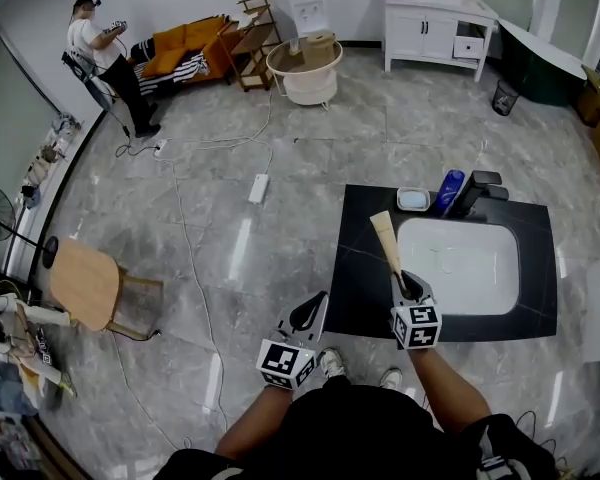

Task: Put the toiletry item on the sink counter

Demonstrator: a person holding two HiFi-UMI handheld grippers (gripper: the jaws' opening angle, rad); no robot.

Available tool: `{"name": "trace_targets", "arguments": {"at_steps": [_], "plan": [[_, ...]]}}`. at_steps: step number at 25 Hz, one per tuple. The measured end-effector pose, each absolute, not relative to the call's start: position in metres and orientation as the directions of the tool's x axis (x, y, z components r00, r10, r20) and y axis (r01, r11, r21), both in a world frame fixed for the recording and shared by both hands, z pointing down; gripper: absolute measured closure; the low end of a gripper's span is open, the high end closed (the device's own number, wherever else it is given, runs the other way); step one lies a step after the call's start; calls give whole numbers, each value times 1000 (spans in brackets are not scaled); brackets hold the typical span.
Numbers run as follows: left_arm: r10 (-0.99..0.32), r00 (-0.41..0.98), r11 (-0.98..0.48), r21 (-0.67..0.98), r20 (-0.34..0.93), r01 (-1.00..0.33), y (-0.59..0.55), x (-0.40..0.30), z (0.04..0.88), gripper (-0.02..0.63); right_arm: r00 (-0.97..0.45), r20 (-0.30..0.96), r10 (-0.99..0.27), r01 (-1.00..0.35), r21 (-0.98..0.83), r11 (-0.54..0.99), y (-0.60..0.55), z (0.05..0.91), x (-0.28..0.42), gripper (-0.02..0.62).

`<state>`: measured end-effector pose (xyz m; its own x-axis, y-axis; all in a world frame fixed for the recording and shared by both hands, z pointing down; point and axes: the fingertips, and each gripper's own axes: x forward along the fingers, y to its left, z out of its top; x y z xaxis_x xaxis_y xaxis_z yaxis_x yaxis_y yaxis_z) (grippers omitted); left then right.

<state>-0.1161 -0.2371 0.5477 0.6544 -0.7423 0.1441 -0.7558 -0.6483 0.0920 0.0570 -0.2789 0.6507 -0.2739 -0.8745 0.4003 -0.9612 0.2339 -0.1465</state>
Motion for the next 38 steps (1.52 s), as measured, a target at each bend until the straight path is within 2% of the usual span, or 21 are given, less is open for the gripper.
{"name": "trace_targets", "arguments": {"at_steps": [8, 15, 21, 26, 29, 38], "plan": [[-773, 612, -607, 86, 166, -790, -237, -140, 554, 597, -268, 571, -776, -963, -148, 224, -289, 730, 37, 540], [-794, 574, -569, 90, 198, -818, -229, -159, 566, 597, -212, 668, -713, -977, -122, 176, -299, 766, 35, 540], [-798, 567, -560, 95, 204, -823, -228, -164, 571, 597, -165, 705, -690, -986, -111, 123, -305, 777, 39, 524], [-796, 571, -563, 100, 198, -820, -231, -164, 571, 597, -183, 681, -709, -983, -103, 155, -309, 764, 33, 415], [-789, 583, -575, 102, 193, -812, -233, -157, 570, 597, -198, 645, -738, -979, -95, 180, -307, 745, 36, 389], [-755, 635, -628, 98, 164, -772, -241, -120, 559, 597, -336, 398, -853, -941, -123, 314, -282, 624, 45, 385]]}}
